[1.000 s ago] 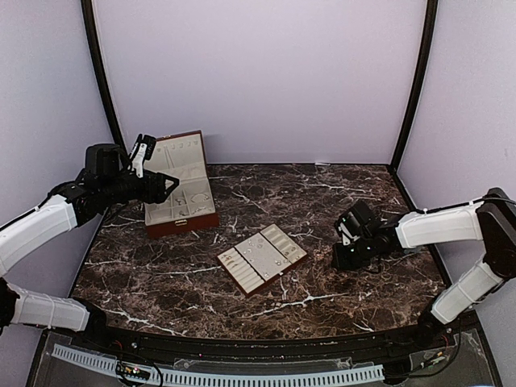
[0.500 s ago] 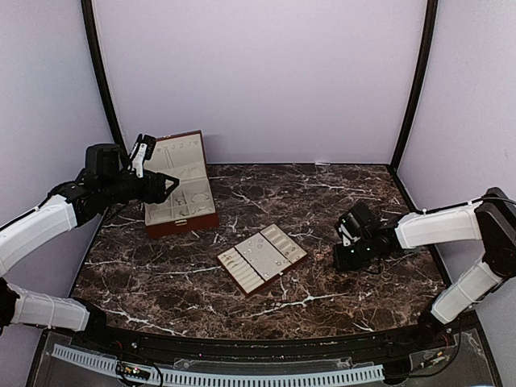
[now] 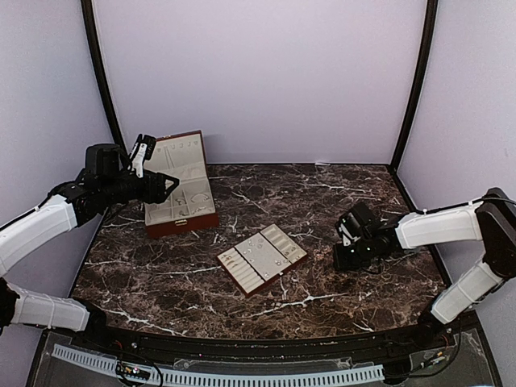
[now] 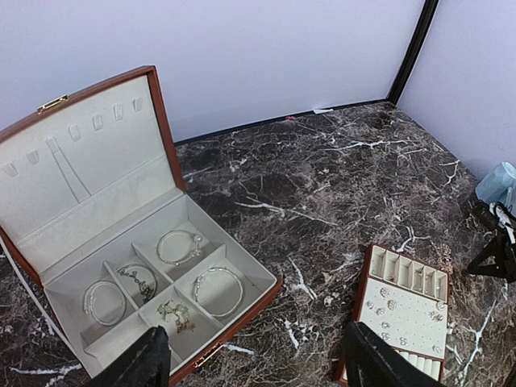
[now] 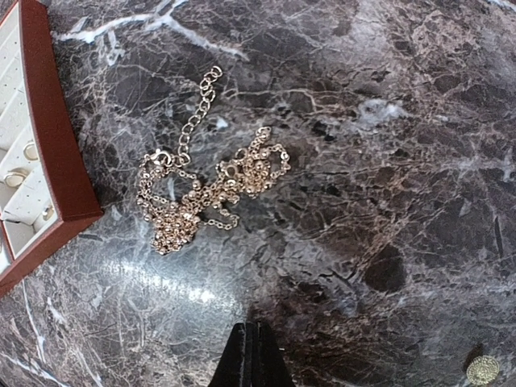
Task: Organize the mixed jewelry
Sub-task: Pick up the earring from the center of the board.
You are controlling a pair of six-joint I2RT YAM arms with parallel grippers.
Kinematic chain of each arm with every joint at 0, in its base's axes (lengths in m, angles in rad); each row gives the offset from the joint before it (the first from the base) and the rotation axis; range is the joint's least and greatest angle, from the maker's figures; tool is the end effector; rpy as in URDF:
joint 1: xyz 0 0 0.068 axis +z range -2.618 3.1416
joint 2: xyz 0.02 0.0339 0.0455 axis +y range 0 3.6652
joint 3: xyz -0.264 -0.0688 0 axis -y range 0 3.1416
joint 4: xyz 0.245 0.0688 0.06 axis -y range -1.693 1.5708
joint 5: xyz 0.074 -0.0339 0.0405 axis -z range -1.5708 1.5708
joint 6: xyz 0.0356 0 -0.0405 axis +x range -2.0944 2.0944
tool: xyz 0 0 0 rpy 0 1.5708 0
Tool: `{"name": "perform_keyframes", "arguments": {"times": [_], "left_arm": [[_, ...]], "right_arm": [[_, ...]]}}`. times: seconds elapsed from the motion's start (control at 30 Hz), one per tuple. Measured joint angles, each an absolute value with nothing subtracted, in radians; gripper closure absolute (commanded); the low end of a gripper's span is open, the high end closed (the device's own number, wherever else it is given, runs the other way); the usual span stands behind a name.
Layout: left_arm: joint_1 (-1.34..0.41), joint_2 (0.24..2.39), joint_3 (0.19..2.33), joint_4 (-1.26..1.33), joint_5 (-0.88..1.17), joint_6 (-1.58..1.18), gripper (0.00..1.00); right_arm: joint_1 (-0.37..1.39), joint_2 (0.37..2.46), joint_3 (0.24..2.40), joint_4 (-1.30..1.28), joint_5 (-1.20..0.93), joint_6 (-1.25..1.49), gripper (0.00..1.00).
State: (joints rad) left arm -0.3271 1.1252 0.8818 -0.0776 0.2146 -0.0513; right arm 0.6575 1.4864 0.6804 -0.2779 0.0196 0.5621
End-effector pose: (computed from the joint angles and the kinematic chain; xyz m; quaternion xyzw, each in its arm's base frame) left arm 0.2454 -0.0913 0.3166 0.1729 0.7901 -0.1947 0.5549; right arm 0.2078 0.1595 0.1445 -0.0439 0.9695 0.1302 0.2030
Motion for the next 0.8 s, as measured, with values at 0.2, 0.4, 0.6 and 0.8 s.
{"name": "perform_keyframes", "arguments": {"times": [0.2, 0.4, 0.6, 0.8], "left_arm": [[-0.327, 1.125, 0.882, -0.078, 0.214, -0.051, 0.23], [-0.327, 1.123, 0.873, -0.063, 0.233, -0.055, 0.24], [-0.381, 1.09, 0.788, 0.069, 0.309, -0.119, 0.25], [-0.585, 1.053, 0.678, 0.324, 0.316, -0.135, 0.26]], "right_arm": [[0.657, 1.45, 0.68, -0.285, 0.015, 0.591, 1.0], [0.657, 1.373, 0.68, -0.266, -0.038, 0.654, 1.0], [0.657, 1.299, 0.679, -0.139, -0.143, 0.739, 1.0], [0.658, 1.271, 0.663, 0.048, -0.263, 0.817, 1.0]]}}
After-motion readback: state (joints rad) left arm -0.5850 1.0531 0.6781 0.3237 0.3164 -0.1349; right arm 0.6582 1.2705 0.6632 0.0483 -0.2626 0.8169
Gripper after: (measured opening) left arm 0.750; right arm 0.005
